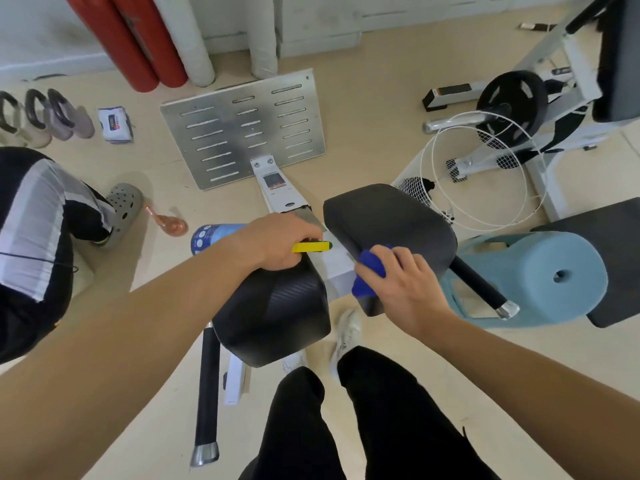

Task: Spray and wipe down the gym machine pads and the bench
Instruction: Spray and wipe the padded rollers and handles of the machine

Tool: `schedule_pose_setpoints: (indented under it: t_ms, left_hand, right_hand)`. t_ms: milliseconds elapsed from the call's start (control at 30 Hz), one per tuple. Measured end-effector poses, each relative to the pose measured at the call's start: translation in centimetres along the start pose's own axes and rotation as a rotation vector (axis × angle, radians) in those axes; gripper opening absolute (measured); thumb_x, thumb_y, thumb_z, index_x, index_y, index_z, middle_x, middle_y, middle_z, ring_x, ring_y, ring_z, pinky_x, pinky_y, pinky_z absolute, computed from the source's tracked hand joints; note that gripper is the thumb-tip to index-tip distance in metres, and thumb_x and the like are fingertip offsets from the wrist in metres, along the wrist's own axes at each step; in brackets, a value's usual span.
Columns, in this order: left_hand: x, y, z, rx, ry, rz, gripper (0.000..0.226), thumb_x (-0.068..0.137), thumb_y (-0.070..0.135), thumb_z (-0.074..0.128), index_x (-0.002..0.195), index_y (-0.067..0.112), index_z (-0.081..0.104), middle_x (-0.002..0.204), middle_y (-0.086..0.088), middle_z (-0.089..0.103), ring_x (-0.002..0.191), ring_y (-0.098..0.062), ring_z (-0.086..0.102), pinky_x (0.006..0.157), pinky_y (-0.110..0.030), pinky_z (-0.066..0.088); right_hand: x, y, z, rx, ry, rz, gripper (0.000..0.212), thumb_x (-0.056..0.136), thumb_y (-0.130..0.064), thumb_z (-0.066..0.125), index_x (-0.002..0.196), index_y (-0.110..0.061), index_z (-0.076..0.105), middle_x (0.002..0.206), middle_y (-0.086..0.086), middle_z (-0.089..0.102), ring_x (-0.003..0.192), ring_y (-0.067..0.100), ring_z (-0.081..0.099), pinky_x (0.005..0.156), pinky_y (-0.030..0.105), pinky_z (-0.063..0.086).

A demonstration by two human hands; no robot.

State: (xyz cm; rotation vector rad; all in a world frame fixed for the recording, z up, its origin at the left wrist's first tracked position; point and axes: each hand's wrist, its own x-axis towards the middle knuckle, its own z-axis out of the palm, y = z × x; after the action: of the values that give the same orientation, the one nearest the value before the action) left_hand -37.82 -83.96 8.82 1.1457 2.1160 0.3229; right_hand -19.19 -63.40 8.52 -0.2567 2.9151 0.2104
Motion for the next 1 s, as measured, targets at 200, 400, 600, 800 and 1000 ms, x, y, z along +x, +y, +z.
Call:
schedule_pose_setpoints:
  t_ms: [200,400,600,800,1000]
  left_hand:
    - [2.3,-1.4,0.1,0.064,-0.03,0.026,0.031,0.09,0.011,0.062,0.119,0.025,0.062,0.105,0.002,0.061,0.095,-0.018,0.056,0.079,-0.03,0.042]
    - [4.3,-2.4,0.5,0.108,-0.014,0.022,0.027,0.09,0.013,0.062,0.116,0.021,0.064,0.105,0.001,0.062,0.098,-0.022,0.06,0.077,-0.029,0.04]
    - [5.1,-2.5,1.5,0.26,0.011,-0.011,0.025,0.086,0.013,0.062,0.11,0.021,0.06,0.1,0.001,0.055,0.081,-0.02,0.047,0.068,-0.034,0.037]
    - [4.9,-4.5,1.0,0.262,0.071,-0.017,0.033,0.091,0.017,0.063,0.123,0.024,0.058,0.117,-0.001,0.063,0.104,-0.026,0.062,0.073,-0.033,0.039]
    - [4.8,-8.4,0.8,0.193,0.185,-0.106,0.033,0.094,0.021,0.059,0.127,0.027,0.058,0.118,-0.001,0.066,0.106,-0.03,0.064,0.085,-0.041,0.054]
  right_hand:
    - [2.8,1.2,0.5,0.55,0.258,0.323,0.068,0.08,-0.013,0.073,0.14,-0.012,0.04,0.134,0.012,0.05,0.113,0.032,0.052,0.089,0.041,0.053]
    - [4.6,2.3,0.8,0.804,0.498,0.489,0.051,0.088,-0.009,0.07,0.134,-0.01,0.047,0.137,0.009,0.044,0.123,0.021,0.048,0.1,0.024,0.041]
    - [3.9,2.5,1.4,0.409,0.145,-0.034,0.055,0.09,-0.03,0.061,0.143,-0.02,0.048,0.147,0.009,0.043,0.128,0.03,0.049,0.1,0.038,0.051]
    - [7.9,2.9,1.8,0.104,-0.172,-0.421,0.042,0.089,-0.032,0.069,0.13,-0.024,0.062,0.15,0.008,0.047,0.139,0.034,0.04,0.113,0.048,0.04]
    - [18.3,0.9,4.1,0.057,-0.476,-0.238,0.044,0.089,-0.014,0.065,0.132,-0.022,0.062,0.153,0.007,0.03,0.139,0.034,0.028,0.102,0.051,0.048]
